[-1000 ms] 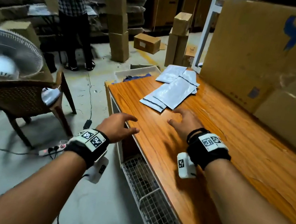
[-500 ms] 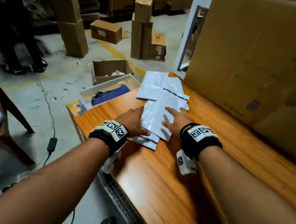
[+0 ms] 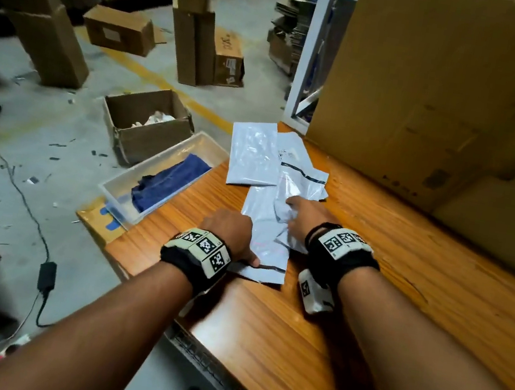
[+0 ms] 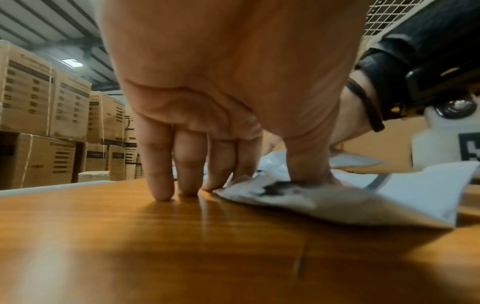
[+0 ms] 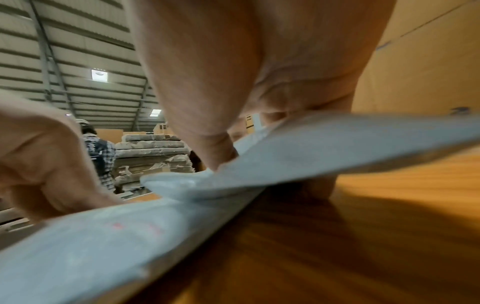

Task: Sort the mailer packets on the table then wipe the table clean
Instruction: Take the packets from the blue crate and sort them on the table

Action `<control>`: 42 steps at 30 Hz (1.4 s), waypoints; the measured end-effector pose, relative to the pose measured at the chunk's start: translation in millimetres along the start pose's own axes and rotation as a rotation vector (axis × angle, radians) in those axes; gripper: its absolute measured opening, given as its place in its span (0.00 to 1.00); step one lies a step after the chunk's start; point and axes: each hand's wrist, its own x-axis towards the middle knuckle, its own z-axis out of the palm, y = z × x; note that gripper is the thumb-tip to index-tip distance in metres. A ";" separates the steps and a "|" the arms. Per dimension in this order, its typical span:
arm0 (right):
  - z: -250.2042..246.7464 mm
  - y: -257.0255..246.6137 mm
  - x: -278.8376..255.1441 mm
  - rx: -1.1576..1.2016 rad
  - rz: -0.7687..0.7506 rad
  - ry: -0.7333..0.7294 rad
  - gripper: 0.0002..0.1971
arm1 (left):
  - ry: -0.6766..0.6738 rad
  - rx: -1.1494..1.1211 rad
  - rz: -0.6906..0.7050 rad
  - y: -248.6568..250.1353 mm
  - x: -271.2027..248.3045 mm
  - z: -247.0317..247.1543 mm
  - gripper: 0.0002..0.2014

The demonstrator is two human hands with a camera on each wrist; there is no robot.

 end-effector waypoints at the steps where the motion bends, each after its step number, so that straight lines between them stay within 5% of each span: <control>1: -1.3 7.1 -3.8 0.043 0.009 0.030 0.27 | 0.003 0.008 0.019 -1.2 -0.8 0.5 0.34; 5: -7.9 42.2 -24.1 0.138 0.083 0.120 0.24 | 0.003 0.031 0.076 -4.7 -2.9 -0.3 0.33; 10: -5.7 77.0 -58.6 -0.039 0.199 0.060 0.29 | -0.068 0.034 0.147 -2.6 -11.0 -10.6 0.29; 16: 18.6 92.2 -76.0 -0.167 0.267 -0.148 0.34 | -0.002 -0.246 0.159 20.1 -7.6 -25.5 0.46; 24: 18.8 105.8 -82.2 -0.100 0.238 -0.140 0.33 | 0.043 0.000 0.244 64.4 -9.2 -13.0 0.20; 32: 11.6 110.3 -95.4 0.025 0.210 -0.125 0.39 | -0.065 -0.003 0.209 66.0 -26.9 -8.9 0.42; 36: -7.6 104.4 -97.0 0.299 0.155 -0.081 0.47 | -0.053 -0.002 0.215 65.6 -26.1 -2.3 0.37; 42: 29.1 86.9 -98.9 -0.009 0.274 -0.137 0.45 | -0.032 -0.043 0.257 61.6 -29.9 1.2 0.27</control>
